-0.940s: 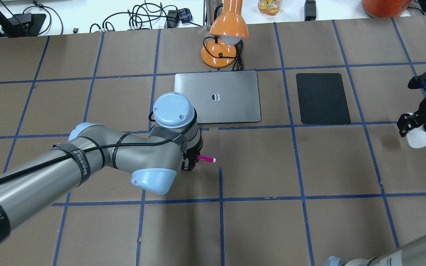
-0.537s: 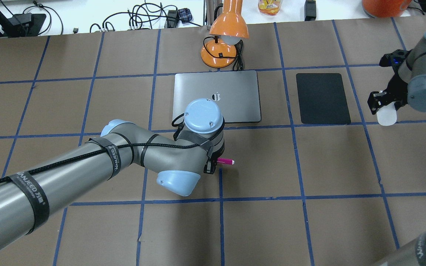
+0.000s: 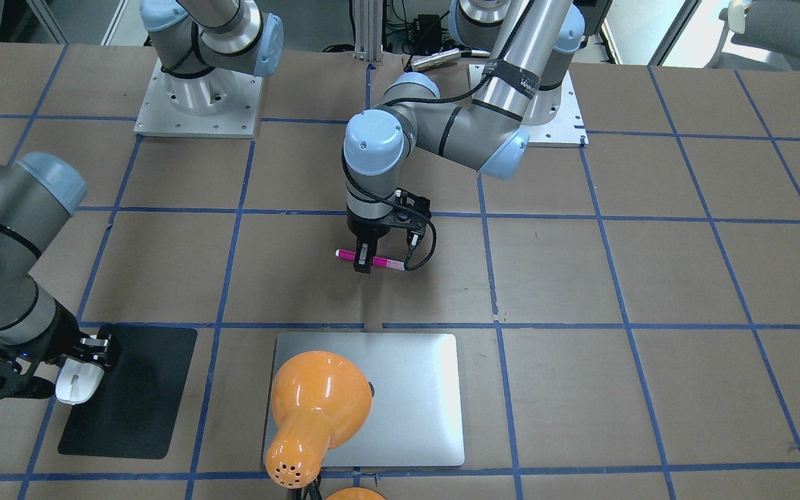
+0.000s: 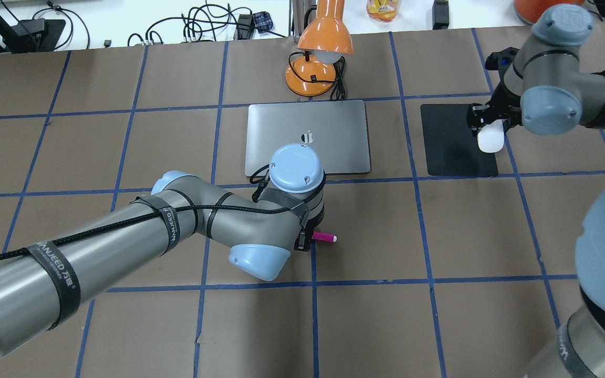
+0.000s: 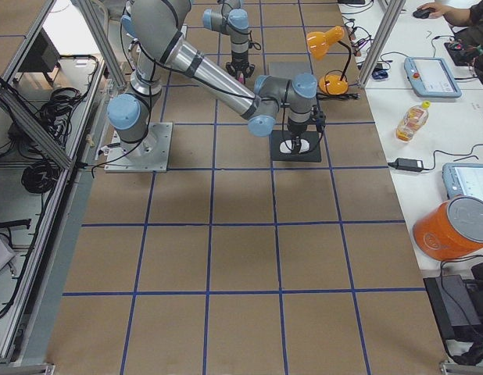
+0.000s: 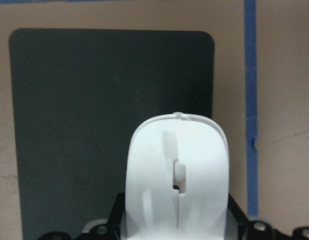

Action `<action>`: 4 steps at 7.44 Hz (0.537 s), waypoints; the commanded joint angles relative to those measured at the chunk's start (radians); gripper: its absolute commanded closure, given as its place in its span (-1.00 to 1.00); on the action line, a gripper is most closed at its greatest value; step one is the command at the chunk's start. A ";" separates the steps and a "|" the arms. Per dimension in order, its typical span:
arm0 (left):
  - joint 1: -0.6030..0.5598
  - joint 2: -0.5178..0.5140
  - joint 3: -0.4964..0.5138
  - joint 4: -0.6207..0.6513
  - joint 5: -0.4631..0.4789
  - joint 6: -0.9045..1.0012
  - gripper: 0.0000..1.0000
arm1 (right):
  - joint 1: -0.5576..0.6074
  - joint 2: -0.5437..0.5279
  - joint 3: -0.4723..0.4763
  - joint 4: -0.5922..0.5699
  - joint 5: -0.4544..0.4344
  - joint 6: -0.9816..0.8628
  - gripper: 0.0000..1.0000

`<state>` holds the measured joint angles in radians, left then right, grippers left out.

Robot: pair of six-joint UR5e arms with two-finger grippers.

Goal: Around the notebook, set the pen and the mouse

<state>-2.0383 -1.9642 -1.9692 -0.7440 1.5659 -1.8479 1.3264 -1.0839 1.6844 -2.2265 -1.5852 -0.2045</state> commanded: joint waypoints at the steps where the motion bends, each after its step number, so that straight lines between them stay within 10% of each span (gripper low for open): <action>1: 0.001 0.051 0.018 -0.018 0.008 0.092 -1.00 | 0.031 0.036 -0.020 -0.004 0.014 0.048 0.35; 4: 0.070 0.187 0.212 -0.536 0.008 0.675 -1.00 | 0.033 0.073 -0.028 -0.027 0.044 0.040 0.29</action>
<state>-2.0024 -1.8371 -1.8574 -1.0329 1.5732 -1.4182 1.3583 -1.0281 1.6602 -2.2440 -1.5480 -0.1596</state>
